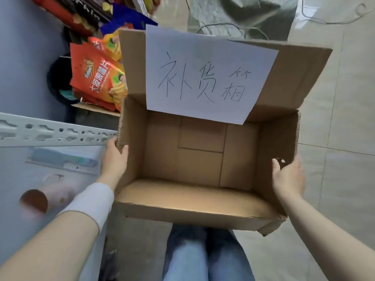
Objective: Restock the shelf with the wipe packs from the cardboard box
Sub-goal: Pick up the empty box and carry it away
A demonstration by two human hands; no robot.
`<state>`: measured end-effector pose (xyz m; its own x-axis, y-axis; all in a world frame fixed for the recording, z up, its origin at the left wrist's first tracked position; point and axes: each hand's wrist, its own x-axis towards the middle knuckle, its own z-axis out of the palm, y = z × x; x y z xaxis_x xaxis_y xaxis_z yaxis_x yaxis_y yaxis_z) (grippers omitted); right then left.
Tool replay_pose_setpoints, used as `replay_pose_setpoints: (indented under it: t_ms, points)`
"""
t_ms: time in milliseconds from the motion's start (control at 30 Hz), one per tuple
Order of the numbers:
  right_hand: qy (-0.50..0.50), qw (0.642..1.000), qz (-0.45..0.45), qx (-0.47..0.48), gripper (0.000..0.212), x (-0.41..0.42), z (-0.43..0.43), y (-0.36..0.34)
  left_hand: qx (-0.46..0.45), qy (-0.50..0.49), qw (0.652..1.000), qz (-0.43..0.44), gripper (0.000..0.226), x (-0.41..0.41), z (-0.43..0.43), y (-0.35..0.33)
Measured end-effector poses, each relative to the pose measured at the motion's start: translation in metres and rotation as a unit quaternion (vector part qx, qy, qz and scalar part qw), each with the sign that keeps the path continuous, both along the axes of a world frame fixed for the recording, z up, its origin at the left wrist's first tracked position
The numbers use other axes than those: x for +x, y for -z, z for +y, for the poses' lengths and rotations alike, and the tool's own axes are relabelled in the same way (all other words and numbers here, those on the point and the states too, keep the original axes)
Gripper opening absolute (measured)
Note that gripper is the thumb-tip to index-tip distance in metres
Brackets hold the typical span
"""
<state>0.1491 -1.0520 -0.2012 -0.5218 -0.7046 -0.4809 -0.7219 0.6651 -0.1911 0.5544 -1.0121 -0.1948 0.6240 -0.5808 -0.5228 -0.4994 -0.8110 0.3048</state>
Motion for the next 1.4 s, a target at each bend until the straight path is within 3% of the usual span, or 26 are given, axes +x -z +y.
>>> replay_pose_setpoints:
  t_ms: [100,267,533,667,1000,1267,1400]
  points:
    - [0.055,0.998,0.0,-0.006,0.052,-0.015,-0.002,0.02,0.039,0.027,0.999,-0.018,0.048,0.012,-0.002,0.022]
    - [0.048,0.998,-0.015,0.031,0.038,-0.037,-0.009,0.031,0.026,0.035,0.999,-0.03,0.039,0.017,-0.002,0.028]
    - [0.039,0.999,-0.033,0.001,0.037,-0.052,-0.005,-0.04,-0.013,0.016,0.999,-0.039,0.035,-0.007,0.034,-0.036]
    - [0.0,0.999,-0.052,-0.011,0.037,-0.061,-0.008,-0.083,-0.019,-0.041,0.998,-0.046,0.038,-0.033,0.07,-0.079]
    - [-0.215,0.974,-0.066,-0.038,0.038,-0.096,-0.033,-0.169,-0.05,-0.227,0.967,-0.103,0.038,-0.154,0.203,-0.173]
    - [-0.408,0.911,-0.048,-0.044,0.04,-0.071,0.01,-0.225,-0.07,-0.41,0.904,-0.099,0.035,-0.254,0.353,-0.212]
    - [-0.514,0.854,-0.068,-0.042,0.041,-0.042,0.06,-0.244,-0.071,-0.482,0.863,-0.131,0.033,-0.307,0.44,-0.219]
